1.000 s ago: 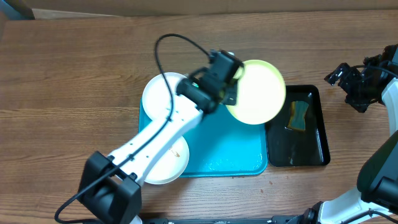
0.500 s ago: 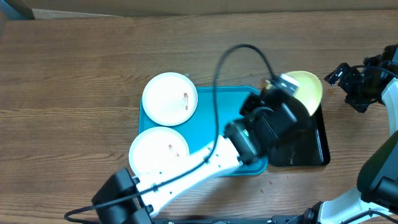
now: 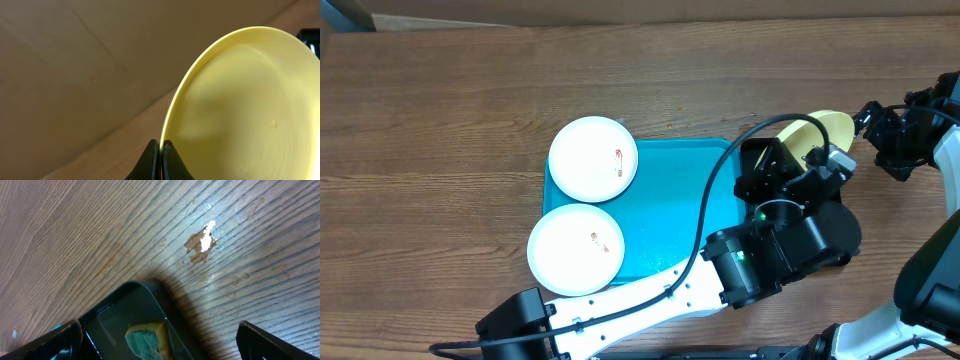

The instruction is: Clean dirty plates on tray and stack at the side

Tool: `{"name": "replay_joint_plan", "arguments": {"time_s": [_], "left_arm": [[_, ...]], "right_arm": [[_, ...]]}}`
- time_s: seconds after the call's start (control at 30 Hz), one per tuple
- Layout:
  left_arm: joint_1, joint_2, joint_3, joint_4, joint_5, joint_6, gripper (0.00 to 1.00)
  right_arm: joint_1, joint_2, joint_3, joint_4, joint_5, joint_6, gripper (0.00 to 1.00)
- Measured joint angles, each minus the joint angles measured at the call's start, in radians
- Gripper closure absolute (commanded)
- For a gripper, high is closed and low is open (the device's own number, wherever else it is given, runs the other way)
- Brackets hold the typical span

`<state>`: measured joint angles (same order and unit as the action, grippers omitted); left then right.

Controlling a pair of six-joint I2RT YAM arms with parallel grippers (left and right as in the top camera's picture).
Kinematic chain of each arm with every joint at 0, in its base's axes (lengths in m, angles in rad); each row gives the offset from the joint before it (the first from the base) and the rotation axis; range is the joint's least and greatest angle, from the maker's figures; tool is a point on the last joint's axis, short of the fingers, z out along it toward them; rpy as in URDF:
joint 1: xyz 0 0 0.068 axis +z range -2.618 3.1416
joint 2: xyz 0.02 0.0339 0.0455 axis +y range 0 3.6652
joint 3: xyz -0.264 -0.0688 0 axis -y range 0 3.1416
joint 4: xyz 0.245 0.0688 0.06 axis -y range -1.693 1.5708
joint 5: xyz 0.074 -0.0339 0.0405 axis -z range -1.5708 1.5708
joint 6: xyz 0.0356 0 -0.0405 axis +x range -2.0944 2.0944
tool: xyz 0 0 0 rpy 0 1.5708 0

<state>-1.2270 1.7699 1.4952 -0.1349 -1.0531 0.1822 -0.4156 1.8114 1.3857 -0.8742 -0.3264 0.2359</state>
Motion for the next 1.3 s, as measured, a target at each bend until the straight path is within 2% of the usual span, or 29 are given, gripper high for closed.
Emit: {"name": "replay_joint_plan", "arguments": {"time_s": [0.2,0.43,0.57,0.67,0.8,1.0,1.17,1.3], "left_arm": [[-0.013,0.000,0.000,0.031,-0.026,0.084,0.96],[-0.014,0.000,0.000,0.031,-0.034,0.106,0.96],[-0.012,0.000,0.002,0.005,-0.031,0.076,0.96],[0.005,0.000,0.005,-0.099,0.026,-0.005,0.96],[0.068,0.000,0.005,-0.245,0.201,-0.174,0.96],[0.251,0.000,0.005,-0.346,0.559,-0.401,0.96],[0.472,0.000,0.005,-0.404,0.859,-0.517,0.96],[0.718,0.001,0.005,-0.465,1.080,-0.564,0.96]], "right_arm": [[0.000,0.000,0.000,0.000,0.000,0.000,0.00],[0.000,0.000,0.000,0.000,0.000,0.000,0.00],[0.000,0.000,0.000,0.000,0.000,0.000,0.00],[0.000,0.000,0.000,0.000,0.000,0.000,0.00],[0.000,0.000,0.000,0.000,0.000,0.000,0.00],[0.000,0.000,0.000,0.000,0.000,0.000,0.00],[0.000,0.000,0.000,0.000,0.000,0.000,0.00],[0.000,0.000,0.000,0.000,0.000,0.000,0.00]]}}
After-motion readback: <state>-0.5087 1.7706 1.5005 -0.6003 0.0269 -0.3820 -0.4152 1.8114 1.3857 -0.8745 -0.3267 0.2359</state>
